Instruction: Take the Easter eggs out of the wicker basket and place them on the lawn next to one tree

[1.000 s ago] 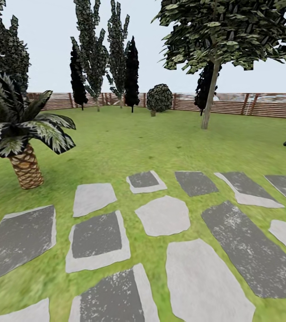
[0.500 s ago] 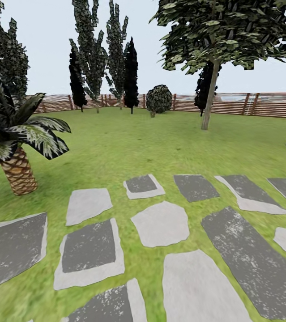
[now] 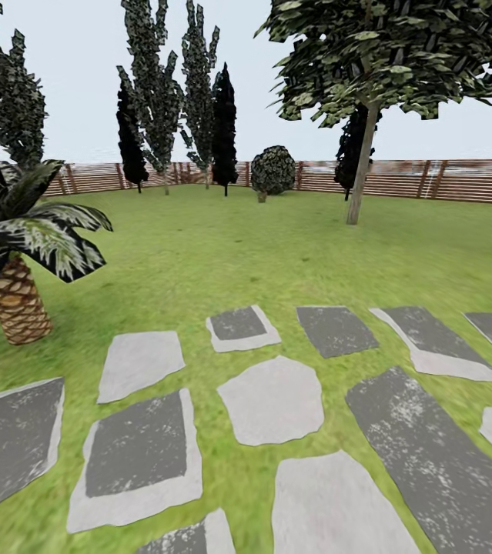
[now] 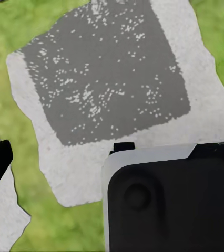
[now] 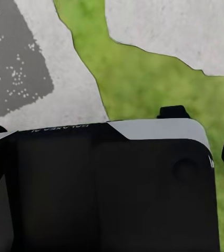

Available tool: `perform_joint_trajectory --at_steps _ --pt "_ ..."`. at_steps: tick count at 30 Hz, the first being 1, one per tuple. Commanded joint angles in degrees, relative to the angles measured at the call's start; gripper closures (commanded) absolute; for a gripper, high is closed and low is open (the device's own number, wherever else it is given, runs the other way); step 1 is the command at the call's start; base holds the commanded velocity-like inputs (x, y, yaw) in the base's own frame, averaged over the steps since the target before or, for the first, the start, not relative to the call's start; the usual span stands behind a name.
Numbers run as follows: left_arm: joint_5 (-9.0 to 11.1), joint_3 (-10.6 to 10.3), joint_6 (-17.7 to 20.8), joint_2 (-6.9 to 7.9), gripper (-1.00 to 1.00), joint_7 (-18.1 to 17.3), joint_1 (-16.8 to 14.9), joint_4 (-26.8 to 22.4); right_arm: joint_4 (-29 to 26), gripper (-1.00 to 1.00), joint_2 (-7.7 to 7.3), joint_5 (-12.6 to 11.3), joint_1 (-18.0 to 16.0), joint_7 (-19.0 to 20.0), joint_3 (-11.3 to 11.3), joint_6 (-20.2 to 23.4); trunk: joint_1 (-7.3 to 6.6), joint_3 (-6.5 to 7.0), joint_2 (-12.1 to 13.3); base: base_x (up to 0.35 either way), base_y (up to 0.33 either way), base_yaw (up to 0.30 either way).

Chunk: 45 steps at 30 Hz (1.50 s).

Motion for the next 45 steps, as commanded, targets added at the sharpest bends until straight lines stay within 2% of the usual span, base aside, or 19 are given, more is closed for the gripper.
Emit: perform_joint_trajectory --at_steps 1,45 --pt "0.0 -0.2 -0.2 0.02 -1.00 0.1 0.0 0.0 -0.1 -1.00 0.05 0.0 0.0 0.1 -0.3 0.3 0.04 -0.07 0.0 0.323 -0.134 0.000" --pt "0.0 -0.2 -0.2 0.02 -1.00 0.0 0.0 0.0 -0.1 -1.00 0.05 0.0 0.0 0.1 -0.3 0.3 0.04 -0.07 0.0 0.323 -0.122 0.000"
